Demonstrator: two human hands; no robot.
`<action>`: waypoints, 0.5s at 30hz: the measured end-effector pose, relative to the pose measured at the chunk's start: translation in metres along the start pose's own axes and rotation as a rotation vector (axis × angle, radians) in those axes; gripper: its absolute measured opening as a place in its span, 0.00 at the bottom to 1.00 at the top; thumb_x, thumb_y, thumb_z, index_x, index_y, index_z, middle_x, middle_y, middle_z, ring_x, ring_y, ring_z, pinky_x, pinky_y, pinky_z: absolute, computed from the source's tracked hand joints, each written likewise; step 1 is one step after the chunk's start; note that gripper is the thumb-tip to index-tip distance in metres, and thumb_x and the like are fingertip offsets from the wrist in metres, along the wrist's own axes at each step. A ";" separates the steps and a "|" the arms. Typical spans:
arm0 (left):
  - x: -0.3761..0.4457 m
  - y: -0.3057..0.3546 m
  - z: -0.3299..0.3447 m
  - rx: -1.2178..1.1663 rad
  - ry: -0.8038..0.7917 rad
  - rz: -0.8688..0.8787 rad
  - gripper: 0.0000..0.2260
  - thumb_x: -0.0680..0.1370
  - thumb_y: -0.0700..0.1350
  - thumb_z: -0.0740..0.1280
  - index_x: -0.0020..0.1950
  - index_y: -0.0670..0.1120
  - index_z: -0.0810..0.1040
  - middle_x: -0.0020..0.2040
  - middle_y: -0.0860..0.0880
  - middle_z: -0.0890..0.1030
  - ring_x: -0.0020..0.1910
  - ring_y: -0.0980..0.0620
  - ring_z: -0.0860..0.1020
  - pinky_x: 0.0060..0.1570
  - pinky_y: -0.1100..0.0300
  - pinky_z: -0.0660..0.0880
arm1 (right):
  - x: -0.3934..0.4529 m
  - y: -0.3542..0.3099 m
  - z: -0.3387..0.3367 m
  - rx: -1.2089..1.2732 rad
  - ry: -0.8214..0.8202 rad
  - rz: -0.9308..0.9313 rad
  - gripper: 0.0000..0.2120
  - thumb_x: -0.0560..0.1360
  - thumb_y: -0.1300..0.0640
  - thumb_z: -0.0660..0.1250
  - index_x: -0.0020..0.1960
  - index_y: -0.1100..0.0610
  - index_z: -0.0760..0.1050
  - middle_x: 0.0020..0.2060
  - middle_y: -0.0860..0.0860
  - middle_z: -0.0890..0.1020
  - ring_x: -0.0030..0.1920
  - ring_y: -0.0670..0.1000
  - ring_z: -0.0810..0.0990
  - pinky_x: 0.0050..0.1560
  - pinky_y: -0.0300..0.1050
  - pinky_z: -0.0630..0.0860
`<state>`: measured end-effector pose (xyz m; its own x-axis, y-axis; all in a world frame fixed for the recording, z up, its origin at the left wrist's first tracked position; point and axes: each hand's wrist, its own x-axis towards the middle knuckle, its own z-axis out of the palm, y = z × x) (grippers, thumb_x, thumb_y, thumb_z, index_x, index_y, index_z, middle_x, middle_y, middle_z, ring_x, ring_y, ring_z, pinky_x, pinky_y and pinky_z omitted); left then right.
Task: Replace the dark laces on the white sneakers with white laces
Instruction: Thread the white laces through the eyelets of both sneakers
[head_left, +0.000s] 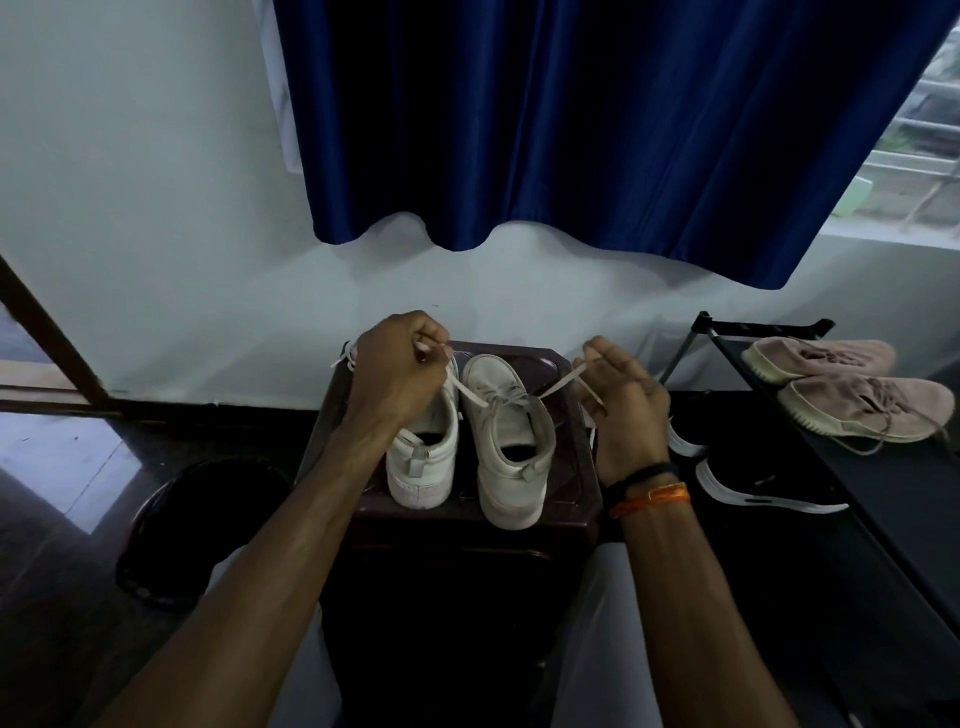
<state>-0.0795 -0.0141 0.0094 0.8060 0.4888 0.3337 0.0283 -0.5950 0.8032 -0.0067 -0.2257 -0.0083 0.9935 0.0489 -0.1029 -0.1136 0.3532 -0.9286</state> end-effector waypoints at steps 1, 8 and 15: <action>0.000 0.002 0.003 0.011 -0.034 0.030 0.06 0.74 0.38 0.73 0.50 0.44 0.84 0.46 0.51 0.83 0.43 0.62 0.79 0.45 0.71 0.75 | -0.001 -0.005 0.003 -0.023 -0.018 -0.028 0.13 0.78 0.64 0.69 0.62 0.61 0.80 0.55 0.57 0.85 0.52 0.52 0.84 0.55 0.46 0.79; -0.010 0.019 0.027 0.266 -0.195 0.144 0.15 0.70 0.48 0.78 0.56 0.50 0.81 0.61 0.53 0.70 0.58 0.50 0.69 0.52 0.56 0.71 | -0.014 -0.012 0.013 -0.402 -0.279 -0.259 0.08 0.79 0.66 0.67 0.57 0.60 0.81 0.48 0.53 0.87 0.46 0.46 0.85 0.45 0.39 0.79; -0.018 0.038 0.046 -0.076 -0.484 0.165 0.10 0.74 0.38 0.72 0.54 0.48 0.82 0.44 0.52 0.84 0.37 0.62 0.79 0.38 0.66 0.72 | -0.022 -0.016 0.010 -0.680 -0.425 -0.352 0.15 0.78 0.65 0.67 0.63 0.53 0.79 0.46 0.47 0.87 0.50 0.45 0.86 0.48 0.43 0.82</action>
<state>-0.0658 -0.0749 0.0111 0.9779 0.0305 0.2070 -0.1509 -0.5823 0.7988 -0.0270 -0.2231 0.0126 0.8671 0.4337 0.2450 0.3632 -0.2139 -0.9068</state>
